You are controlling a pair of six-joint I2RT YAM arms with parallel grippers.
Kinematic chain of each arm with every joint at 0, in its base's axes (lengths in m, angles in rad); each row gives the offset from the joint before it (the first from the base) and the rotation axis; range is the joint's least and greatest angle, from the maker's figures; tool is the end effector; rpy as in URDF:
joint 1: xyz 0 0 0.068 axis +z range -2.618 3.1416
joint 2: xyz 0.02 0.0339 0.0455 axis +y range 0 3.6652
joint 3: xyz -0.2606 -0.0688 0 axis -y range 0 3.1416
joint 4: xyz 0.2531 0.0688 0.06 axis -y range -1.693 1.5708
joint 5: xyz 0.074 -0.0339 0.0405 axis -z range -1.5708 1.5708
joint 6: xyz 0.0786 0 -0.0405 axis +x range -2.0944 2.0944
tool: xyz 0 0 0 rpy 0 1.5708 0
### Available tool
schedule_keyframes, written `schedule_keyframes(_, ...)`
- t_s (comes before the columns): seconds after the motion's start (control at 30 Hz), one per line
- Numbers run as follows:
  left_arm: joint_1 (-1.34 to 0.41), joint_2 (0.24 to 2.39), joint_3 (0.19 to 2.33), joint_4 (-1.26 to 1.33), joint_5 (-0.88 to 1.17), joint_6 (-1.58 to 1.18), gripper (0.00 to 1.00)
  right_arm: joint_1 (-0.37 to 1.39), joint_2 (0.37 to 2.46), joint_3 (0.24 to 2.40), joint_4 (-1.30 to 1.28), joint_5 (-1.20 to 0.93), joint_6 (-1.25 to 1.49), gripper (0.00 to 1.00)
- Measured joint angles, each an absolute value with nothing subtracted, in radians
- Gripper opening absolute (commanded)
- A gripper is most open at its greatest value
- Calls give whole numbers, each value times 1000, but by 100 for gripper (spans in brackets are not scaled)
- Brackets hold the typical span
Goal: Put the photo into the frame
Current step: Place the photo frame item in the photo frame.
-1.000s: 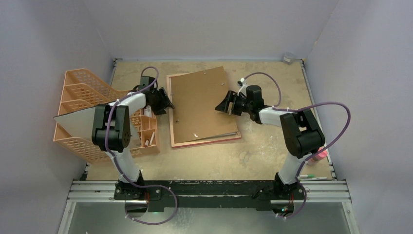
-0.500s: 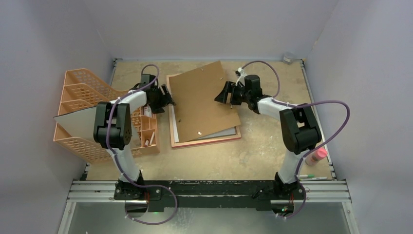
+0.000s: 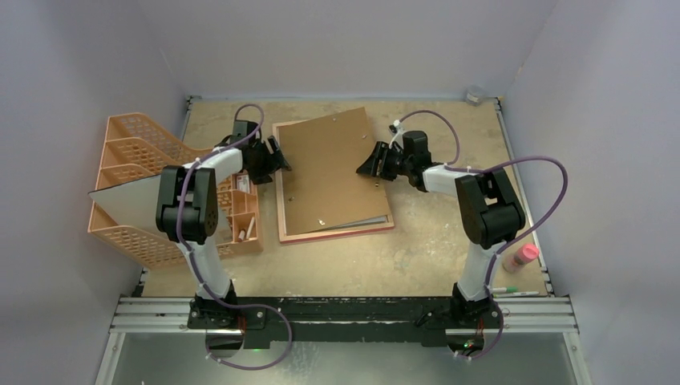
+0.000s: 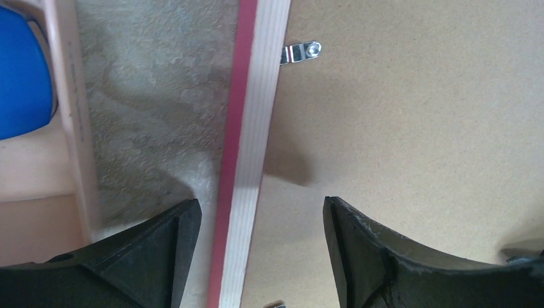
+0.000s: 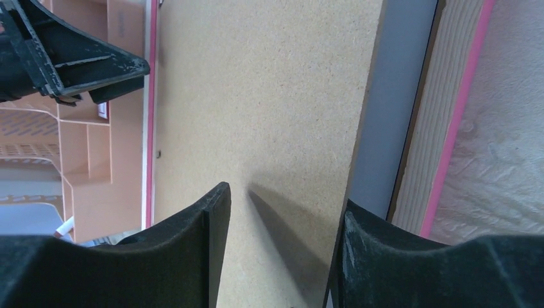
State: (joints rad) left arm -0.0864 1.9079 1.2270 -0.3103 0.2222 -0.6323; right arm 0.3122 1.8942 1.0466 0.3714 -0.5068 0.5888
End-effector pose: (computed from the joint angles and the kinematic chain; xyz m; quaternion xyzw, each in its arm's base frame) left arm 0.4201 -0.0538 0.1207 -0.2262 0.9257 -0.1993 0.2285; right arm 0.4090 0.1721 0.1451 -0.0152 0.8368 0.4121 0.3603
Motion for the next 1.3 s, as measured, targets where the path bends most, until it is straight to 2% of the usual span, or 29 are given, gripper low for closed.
schedule_keyframes(0.43,-72,1940,1247,-273,330,-610,72,334,1922,1051,376,-506,615,53)
schedule_keyframes(0.53,-72,1941,1248,-269,327,-608,74,339,1929,1051,366,-496,617,56)
schedule_keyframes(0.7,-79,1937,1248,-270,299,-607,75,344,1929,1068,335,-477,616,67)
schedule_keyframes(0.77,-81,1936,1248,-270,292,-606,75,347,1929,1078,320,-463,614,68)
schedule_keyframes(1.17,-81,1936,1248,-266,308,-607,73,343,1929,1119,271,-449,630,34)
schedule_keyframes(1.3,-78,1937,1248,-262,316,-606,71,332,1929,1119,321,-483,667,29)
